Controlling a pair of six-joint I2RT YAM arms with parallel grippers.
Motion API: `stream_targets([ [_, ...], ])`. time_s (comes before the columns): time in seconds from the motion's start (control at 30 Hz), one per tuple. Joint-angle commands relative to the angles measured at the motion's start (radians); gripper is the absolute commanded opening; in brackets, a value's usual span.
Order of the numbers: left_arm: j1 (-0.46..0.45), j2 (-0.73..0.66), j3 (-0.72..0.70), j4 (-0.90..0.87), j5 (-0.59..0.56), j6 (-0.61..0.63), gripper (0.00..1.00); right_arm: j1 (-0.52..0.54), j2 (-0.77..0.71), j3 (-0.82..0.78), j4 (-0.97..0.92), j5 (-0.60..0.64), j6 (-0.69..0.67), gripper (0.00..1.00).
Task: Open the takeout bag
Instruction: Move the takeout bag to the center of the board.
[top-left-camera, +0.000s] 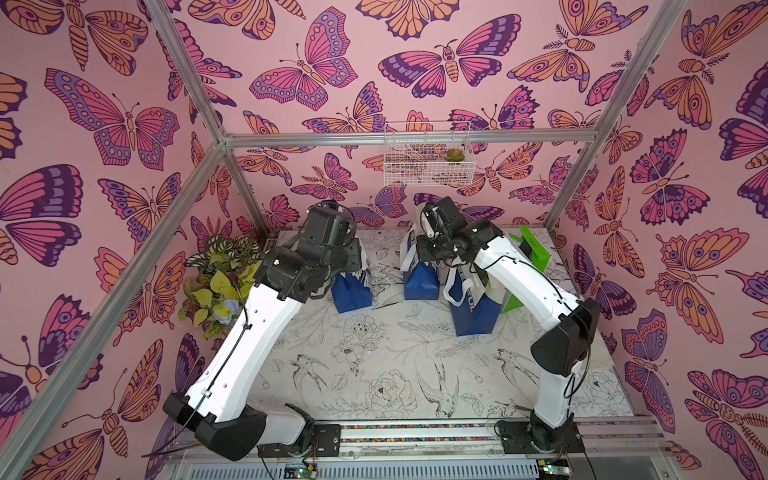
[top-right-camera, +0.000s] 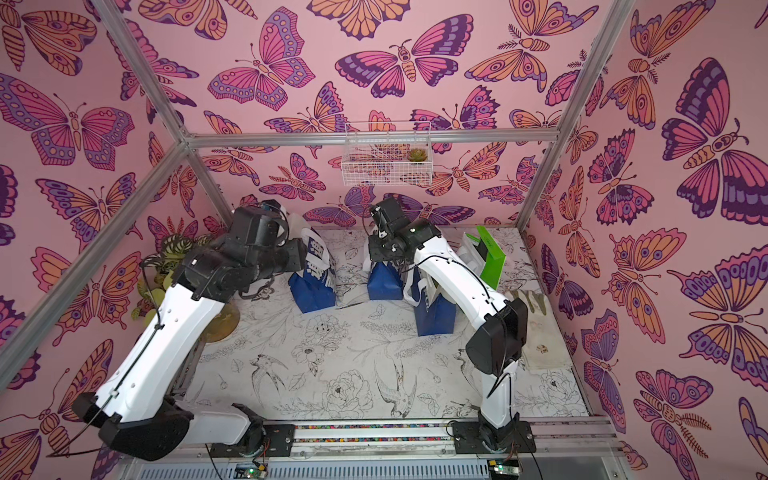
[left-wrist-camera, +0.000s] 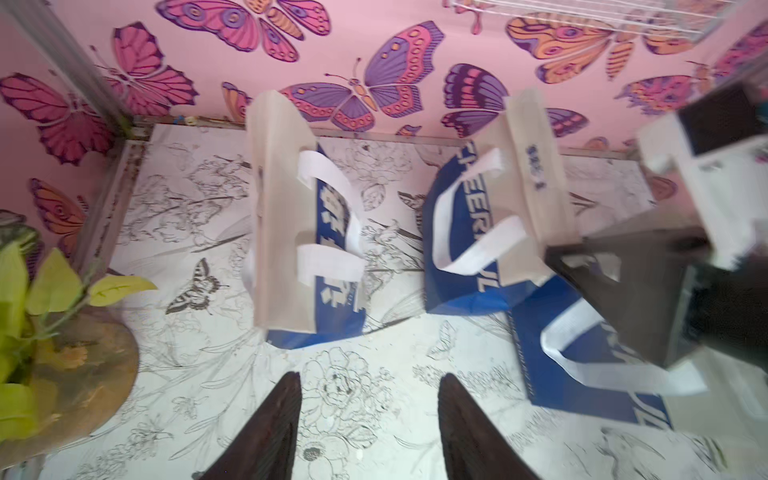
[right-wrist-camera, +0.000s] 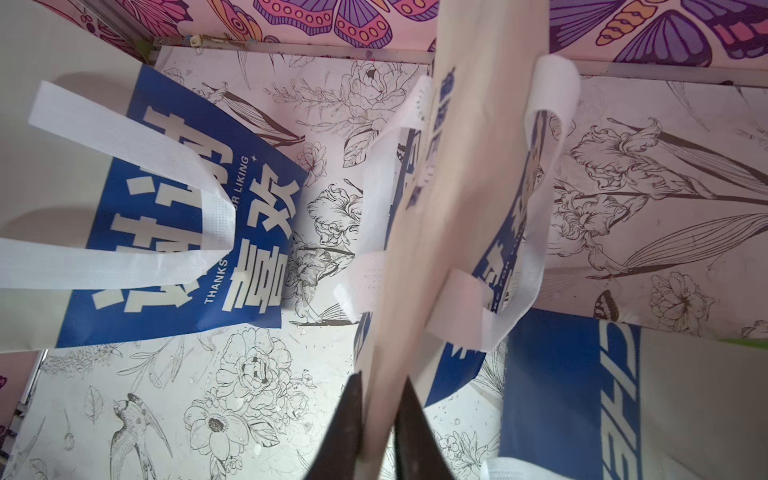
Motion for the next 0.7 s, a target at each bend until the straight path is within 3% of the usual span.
stream_targets([
  [0.0,-0.027,0.009,-0.055,-0.030,0.138,-0.070,0.52,0.005,-0.073,-0.038,-0.005,-0.014,-0.025,0.04],
  [0.13,-0.030,-0.017,-0.181,0.086,0.295,-0.164,0.53,0.053,-0.169,-0.128,-0.028,-0.031,-0.039,0.02],
  [0.3,-0.030,-0.070,-0.377,0.346,0.468,-0.299,0.52,0.119,-0.333,-0.355,-0.005,-0.053,-0.003,0.01],
  [0.53,-0.034,-0.150,-0.572,0.616,0.563,-0.458,0.52,0.205,-0.580,-0.603,0.006,-0.062,0.087,0.02],
  [0.67,-0.034,-0.163,-0.656,0.789,0.626,-0.543,0.51,0.220,-0.648,-0.685,0.015,-0.075,0.130,0.06],
])
